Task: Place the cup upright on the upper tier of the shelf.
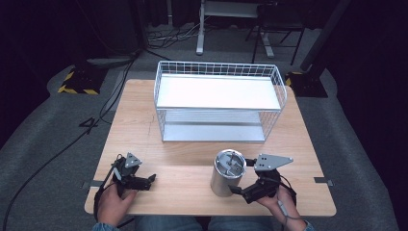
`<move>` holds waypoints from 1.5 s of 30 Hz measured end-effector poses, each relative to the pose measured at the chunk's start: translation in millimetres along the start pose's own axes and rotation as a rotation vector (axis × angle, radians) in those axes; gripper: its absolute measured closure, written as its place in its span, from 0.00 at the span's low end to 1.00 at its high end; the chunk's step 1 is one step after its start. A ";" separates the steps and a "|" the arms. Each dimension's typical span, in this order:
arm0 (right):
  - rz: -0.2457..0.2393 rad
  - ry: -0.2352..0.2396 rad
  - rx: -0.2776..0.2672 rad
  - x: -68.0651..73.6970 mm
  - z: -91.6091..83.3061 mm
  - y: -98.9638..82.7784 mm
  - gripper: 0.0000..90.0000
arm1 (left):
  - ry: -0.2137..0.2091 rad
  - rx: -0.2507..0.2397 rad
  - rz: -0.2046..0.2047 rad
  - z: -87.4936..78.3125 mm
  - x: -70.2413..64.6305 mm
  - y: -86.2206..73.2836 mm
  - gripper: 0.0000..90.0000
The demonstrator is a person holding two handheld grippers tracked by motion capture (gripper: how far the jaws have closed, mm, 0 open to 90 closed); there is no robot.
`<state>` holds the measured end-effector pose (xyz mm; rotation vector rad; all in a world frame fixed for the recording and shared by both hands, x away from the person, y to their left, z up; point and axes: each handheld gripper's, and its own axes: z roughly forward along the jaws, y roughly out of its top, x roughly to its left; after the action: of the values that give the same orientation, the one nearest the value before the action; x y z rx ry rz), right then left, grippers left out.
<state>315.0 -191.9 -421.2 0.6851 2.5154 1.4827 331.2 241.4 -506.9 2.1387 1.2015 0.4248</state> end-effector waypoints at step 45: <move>-0.022 -0.055 -0.039 1.1 32.6 2.9 0.04 | 0.000 0.000 0.000 0.0 0.0 0.0 0.01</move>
<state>326.2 -164.4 -435.0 0.6799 2.4395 1.4805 331.3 241.4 -506.9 2.1388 1.2016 0.4248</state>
